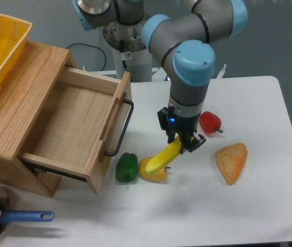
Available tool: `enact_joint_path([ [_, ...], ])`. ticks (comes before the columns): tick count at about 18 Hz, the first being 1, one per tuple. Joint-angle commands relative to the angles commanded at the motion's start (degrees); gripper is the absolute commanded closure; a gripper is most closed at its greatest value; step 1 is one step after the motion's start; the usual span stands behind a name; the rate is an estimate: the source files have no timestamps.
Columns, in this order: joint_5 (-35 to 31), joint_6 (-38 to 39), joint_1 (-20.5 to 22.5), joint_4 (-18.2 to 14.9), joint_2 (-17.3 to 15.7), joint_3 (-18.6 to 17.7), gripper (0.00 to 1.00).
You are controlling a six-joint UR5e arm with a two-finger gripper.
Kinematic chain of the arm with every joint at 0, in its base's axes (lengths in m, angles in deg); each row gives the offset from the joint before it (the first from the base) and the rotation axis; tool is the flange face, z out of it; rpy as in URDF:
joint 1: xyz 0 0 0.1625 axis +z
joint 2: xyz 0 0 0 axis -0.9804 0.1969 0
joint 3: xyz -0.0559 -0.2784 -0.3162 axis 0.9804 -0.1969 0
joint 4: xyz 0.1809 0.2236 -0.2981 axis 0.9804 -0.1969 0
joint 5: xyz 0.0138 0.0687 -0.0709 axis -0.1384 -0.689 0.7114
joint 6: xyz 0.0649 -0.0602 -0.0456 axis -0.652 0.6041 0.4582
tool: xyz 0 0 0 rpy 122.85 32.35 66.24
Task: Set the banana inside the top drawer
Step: 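Carry the held banana up and over toward the open drawer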
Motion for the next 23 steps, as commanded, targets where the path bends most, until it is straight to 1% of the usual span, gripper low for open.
enact_joint_path([
  [2, 0.09, 1.59, -0.44, -0.17, -0.44, 0.0, 0.7],
  [5, 0.0, 2.04, -1.67, -0.7, -2.28, -0.09, 0.7],
  [7, 0.26, 2.12, -1.58, -1.93, -3.34, 0.17, 0.7],
  [9, 2.19, 2.3, -1.67, -2.37, -3.52, 0.26, 0.7],
  [11, 5.0, 4.66, -1.67, -2.46, -4.48, 0.26, 0.7],
  [13, 6.06, 6.6, -1.76, -2.63, -5.1, 0.18, 0.7],
  [17, 8.79, 6.96, -1.76, -4.3, -6.24, 0.18, 0.7],
  [20, 12.03, 8.18, -1.67, -4.74, -8.0, -0.26, 0.7],
  [23, 14.5, 11.17, -1.85, -5.18, -9.05, -0.35, 0.7],
])
